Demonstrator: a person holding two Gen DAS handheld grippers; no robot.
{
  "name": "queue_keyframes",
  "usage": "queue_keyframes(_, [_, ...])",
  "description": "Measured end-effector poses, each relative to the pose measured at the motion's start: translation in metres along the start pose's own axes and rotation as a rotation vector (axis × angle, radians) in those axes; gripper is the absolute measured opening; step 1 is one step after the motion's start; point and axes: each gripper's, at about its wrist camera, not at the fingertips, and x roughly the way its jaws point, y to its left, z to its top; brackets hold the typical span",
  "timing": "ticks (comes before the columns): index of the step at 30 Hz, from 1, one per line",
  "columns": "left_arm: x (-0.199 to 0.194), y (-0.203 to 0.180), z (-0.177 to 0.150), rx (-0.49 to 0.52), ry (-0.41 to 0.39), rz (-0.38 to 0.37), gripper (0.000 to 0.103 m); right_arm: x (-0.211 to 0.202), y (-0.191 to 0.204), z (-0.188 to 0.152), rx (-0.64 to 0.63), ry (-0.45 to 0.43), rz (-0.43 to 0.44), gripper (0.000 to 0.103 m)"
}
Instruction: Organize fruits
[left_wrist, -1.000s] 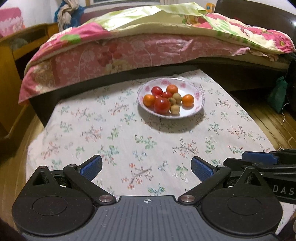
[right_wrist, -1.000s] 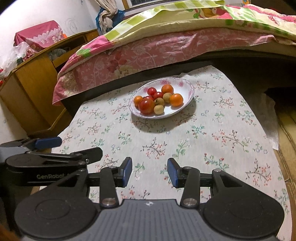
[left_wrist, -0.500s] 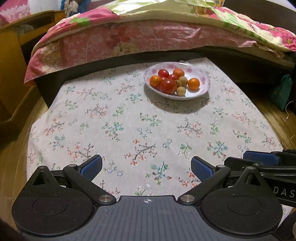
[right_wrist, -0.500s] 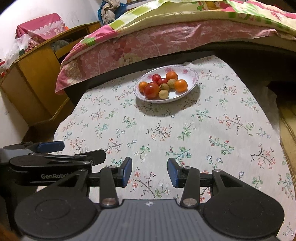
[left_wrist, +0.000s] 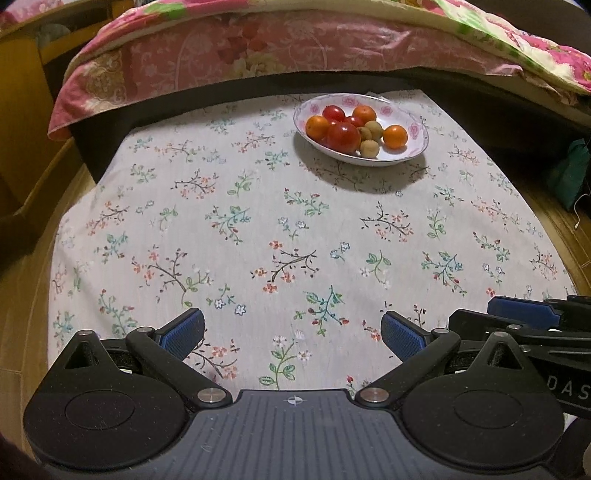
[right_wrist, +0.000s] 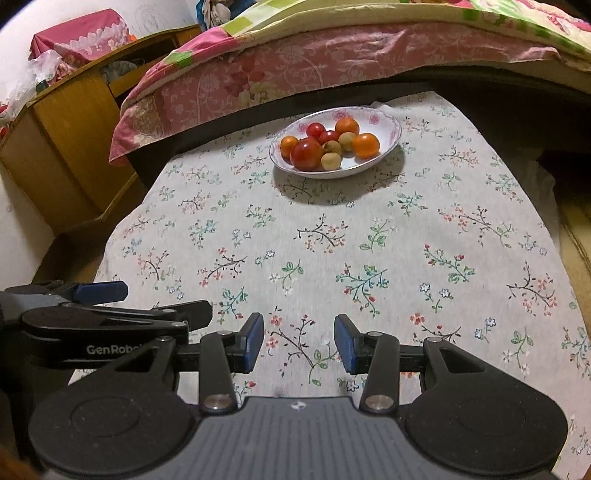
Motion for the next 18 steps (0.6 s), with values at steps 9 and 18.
queue_keyframes(9, [0.0005,0.0006,-0.0017,0.01,-0.008,0.006,0.102,0.0022,-0.0005,-0.0007,0.005,0.012,0.002,0.042])
queue_keyframes(18, [-0.0004,-0.0006,-0.003,0.019,-0.024,0.015,0.101,0.0035,0.0003,-0.0008,0.006,0.014,0.002,0.042])
